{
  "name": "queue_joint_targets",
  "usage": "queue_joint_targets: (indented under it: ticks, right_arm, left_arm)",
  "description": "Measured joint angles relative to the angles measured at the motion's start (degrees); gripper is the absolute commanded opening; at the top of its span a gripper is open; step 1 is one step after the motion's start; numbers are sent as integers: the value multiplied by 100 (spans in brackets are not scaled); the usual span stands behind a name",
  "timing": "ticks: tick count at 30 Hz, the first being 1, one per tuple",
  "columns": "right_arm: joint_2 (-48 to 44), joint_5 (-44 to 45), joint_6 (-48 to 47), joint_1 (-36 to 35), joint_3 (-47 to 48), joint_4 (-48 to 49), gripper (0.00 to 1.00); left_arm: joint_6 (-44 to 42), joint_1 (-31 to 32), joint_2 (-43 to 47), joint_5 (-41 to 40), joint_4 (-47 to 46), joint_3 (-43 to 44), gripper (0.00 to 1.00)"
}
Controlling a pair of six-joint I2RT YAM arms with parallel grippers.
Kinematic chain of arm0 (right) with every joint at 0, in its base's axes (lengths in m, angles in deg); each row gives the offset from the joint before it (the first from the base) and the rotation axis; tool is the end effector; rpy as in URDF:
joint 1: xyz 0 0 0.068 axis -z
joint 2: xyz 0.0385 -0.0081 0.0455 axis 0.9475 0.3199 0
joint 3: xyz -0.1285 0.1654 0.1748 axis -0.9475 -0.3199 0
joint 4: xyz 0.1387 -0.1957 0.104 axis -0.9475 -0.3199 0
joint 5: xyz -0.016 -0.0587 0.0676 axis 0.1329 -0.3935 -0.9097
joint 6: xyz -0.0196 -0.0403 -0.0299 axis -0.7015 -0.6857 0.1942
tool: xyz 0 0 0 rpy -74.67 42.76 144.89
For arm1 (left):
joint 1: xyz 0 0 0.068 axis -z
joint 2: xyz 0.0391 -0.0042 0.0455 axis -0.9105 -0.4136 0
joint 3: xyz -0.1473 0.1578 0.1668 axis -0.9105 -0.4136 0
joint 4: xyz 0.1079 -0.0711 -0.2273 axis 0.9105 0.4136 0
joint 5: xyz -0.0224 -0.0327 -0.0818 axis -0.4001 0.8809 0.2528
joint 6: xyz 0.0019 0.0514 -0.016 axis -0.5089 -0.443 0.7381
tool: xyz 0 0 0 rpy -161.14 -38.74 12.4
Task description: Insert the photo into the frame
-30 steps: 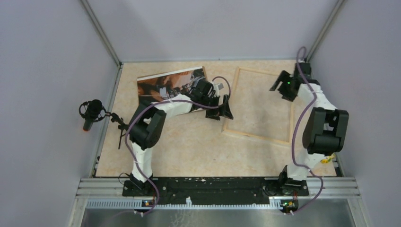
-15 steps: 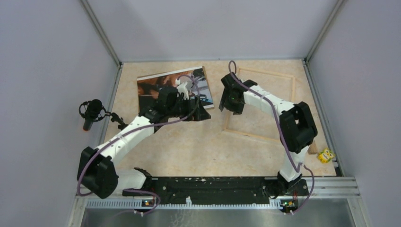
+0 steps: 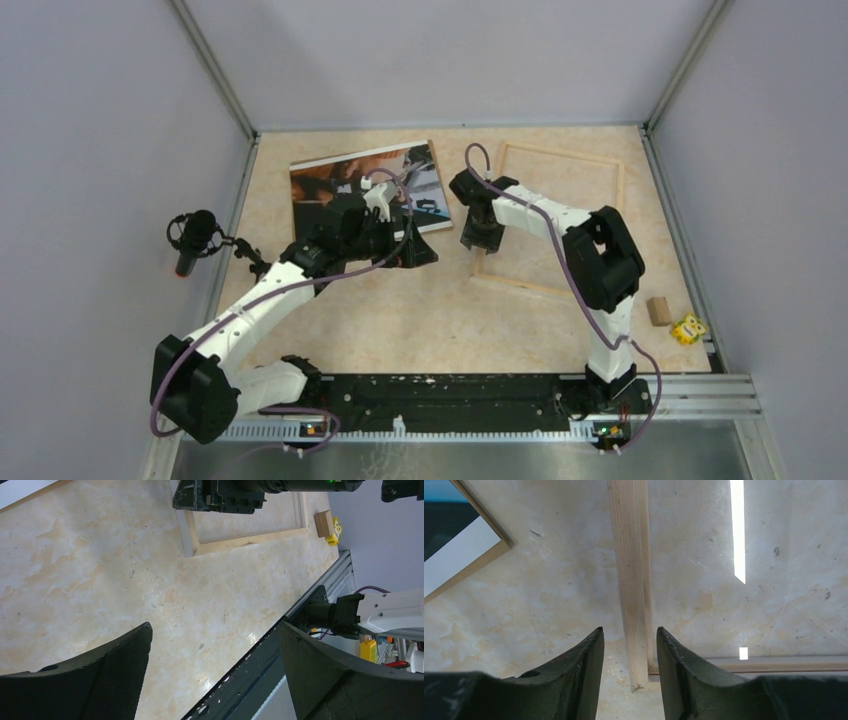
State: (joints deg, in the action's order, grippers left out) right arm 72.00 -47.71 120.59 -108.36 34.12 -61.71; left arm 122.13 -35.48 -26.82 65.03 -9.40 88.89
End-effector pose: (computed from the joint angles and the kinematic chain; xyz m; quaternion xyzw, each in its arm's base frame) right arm 0.3235 0.2327 0.1919 0.1479 0.9726 0.0024 0.1792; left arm 0.2120 -0.1401 0.2867 0.0863 0.8609 -0.4016 0.3003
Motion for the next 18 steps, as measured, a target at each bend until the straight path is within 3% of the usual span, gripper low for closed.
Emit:
queue_joint_targets:
  ticks: [12, 18]
  right_arm:
    - [330, 98, 83, 0, 136, 48, 33]
    - [415, 162, 70, 0, 223, -17, 4]
  left_arm:
    - [-63, -17, -13, -125, 15, 0, 98]
    - [-103, -170, -31, -149, 61, 2, 98]
